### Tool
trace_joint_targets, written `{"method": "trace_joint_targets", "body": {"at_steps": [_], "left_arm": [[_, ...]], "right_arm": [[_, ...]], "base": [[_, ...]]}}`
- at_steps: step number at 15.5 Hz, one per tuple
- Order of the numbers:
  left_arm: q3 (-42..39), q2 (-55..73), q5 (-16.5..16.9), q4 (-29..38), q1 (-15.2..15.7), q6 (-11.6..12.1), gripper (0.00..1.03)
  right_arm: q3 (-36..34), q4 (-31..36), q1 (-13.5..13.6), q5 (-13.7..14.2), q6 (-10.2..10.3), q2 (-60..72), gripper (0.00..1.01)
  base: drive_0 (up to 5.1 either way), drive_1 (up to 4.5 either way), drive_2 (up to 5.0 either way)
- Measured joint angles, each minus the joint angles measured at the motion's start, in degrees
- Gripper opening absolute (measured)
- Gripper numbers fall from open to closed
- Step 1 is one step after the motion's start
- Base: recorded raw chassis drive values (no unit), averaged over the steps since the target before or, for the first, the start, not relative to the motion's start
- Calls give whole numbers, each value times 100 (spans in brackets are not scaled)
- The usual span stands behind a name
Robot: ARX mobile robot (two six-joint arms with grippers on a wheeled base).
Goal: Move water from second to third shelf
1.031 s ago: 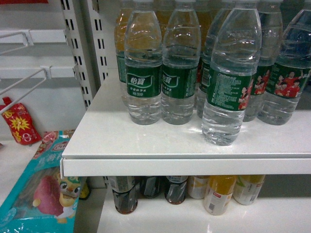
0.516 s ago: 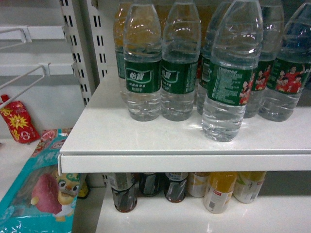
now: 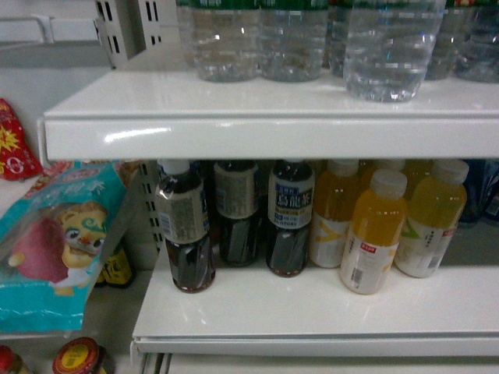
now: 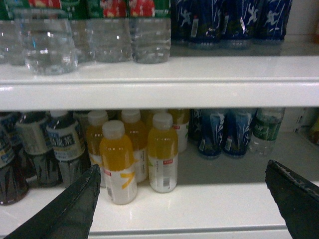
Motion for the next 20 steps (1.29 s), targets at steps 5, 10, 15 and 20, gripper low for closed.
{"method": "trace_joint_targets", "body": {"at_steps": [5, 10, 15, 20], "left_arm": [[0, 0, 2, 0, 0, 2, 98], [0, 0, 0, -17, 0, 2, 98], [0, 0, 0, -11, 0, 2, 98], [0, 0, 2, -11, 0, 2, 98]], "right_arm": [[0, 4, 0, 2, -9, 2, 98], [0, -17, 0, -2, -13, 2, 98], [0, -11, 0, 0, -13, 2, 98], [0, -11, 0, 0, -13, 2, 98]], "base": [[0, 0, 0], [0, 0, 0], [0, 0, 0], [0, 0, 0]]}}
